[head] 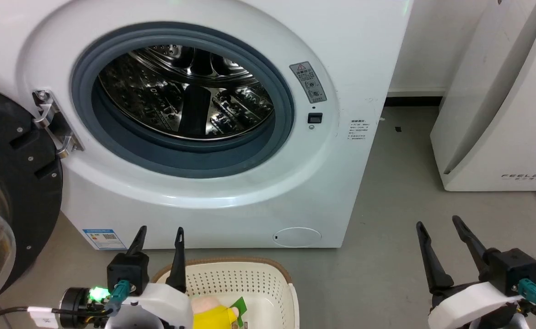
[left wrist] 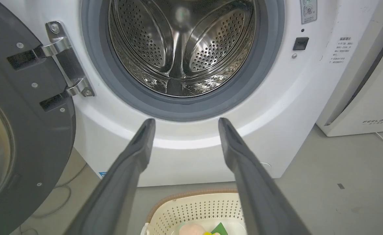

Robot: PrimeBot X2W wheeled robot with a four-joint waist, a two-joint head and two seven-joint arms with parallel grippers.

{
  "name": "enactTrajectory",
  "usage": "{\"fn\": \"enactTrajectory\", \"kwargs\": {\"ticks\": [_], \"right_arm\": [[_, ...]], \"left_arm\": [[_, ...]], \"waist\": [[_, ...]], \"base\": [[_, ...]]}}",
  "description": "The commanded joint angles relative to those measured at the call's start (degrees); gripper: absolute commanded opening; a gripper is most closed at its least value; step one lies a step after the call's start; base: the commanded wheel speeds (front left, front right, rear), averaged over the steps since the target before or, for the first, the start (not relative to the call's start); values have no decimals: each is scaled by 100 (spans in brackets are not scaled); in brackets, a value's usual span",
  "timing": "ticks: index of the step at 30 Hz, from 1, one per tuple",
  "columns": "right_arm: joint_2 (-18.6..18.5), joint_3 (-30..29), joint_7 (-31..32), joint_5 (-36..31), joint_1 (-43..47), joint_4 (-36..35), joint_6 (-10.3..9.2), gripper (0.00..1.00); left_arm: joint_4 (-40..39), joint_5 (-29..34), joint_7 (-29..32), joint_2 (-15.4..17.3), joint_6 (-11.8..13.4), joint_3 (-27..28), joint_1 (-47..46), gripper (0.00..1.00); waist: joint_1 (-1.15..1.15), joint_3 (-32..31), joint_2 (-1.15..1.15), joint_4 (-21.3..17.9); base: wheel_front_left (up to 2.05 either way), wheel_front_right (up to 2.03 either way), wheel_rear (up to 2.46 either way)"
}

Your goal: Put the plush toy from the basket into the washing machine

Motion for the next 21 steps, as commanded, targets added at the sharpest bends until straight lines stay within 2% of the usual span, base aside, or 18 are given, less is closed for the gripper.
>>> {"fn": "enactTrajectory", "kwargs": {"ticks": [1, 11, 21], "right_arm": [[0, -22, -46, 57, -65, -36, -1, 100], [0, -60, -166, 247, -240, -103, -1, 100], [0, -64, -284, 447, -446, -166, -2, 100]], "left_arm": [[76, -47, -55, 1, 36, -35, -117, 100], [801, -51, -175, 18, 24, -173, -555, 100], [1870, -143, -194, 34, -114, -307, -1089, 100]], "waist": [[0, 30, 0, -10], [0, 384, 0, -95], [0, 801, 0, -195]], "base": [[0, 0, 0], [0, 0, 0], [0, 0, 0]]}}
